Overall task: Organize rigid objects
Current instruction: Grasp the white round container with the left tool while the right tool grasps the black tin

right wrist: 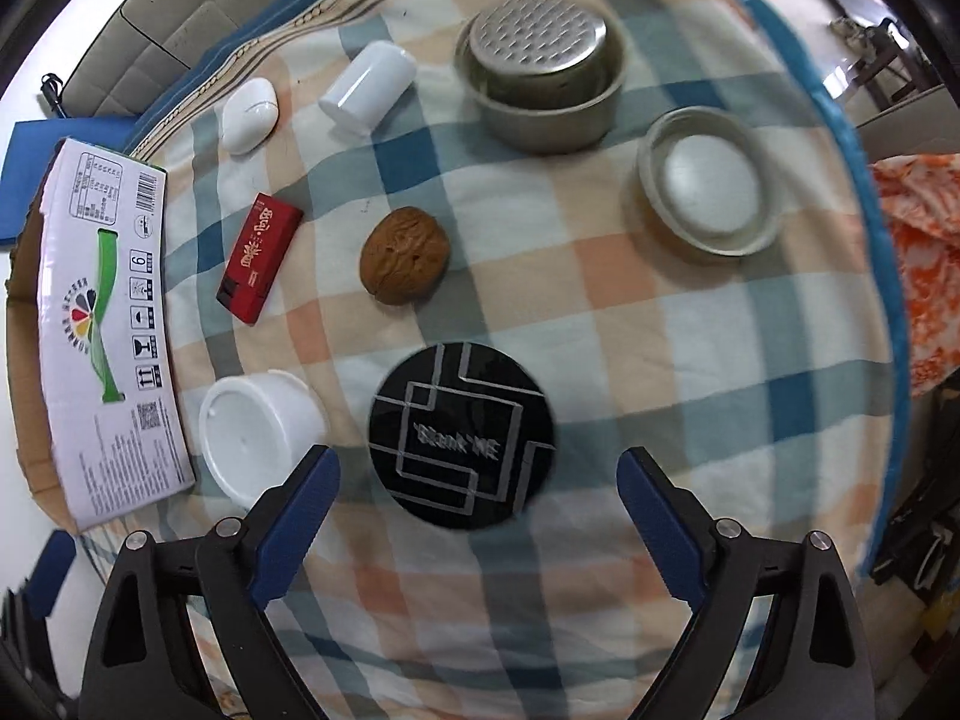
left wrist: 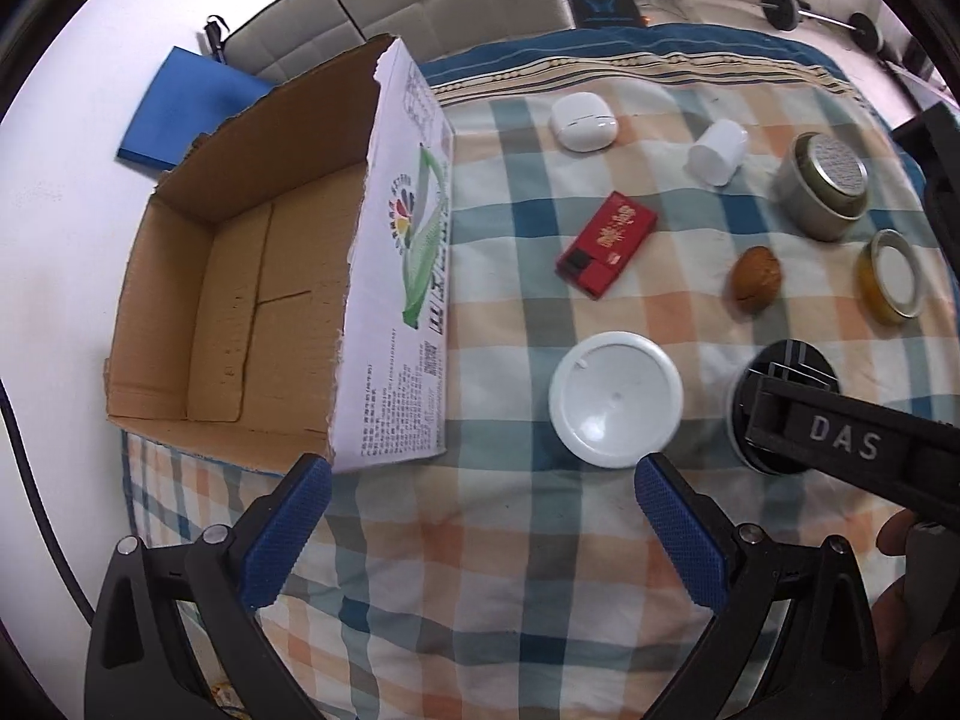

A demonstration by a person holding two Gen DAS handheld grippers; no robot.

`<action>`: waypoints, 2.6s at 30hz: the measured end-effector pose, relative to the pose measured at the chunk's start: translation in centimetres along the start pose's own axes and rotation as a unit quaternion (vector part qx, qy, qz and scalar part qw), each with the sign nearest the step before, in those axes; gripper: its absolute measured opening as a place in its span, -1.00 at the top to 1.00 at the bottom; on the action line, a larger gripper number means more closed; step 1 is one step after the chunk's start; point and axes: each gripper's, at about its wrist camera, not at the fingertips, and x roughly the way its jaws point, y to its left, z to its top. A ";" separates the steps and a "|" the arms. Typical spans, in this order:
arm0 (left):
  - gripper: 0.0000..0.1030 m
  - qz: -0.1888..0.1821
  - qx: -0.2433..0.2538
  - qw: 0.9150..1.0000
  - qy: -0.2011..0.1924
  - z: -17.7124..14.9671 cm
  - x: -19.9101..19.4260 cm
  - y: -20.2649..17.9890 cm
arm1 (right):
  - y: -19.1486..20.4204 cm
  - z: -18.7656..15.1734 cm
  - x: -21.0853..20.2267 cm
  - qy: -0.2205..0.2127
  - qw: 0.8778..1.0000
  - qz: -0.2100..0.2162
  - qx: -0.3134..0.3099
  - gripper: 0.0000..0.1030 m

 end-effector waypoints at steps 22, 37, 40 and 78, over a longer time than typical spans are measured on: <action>-1.00 -0.094 0.042 0.993 0.052 1.0 2.8 -5.3 | -9.5 -2.9 3.5 0.050 0.996 -0.069 0.013 -0.52; -1.00 -0.090 0.055 0.987 0.125 5.6 7.6 -7.1 | -13.1 0.7 1.7 0.073 0.996 -0.038 0.038 -0.53; -1.00 -0.052 0.067 0.991 0.100 6.2 7.4 -7.1 | -12.9 0.7 1.8 0.072 0.996 -0.036 0.035 -0.53; -0.27 -0.156 0.053 0.974 0.158 2.1 6.3 -10.7 | -5.4 -1.0 7.0 0.086 0.992 -0.090 0.001 -0.49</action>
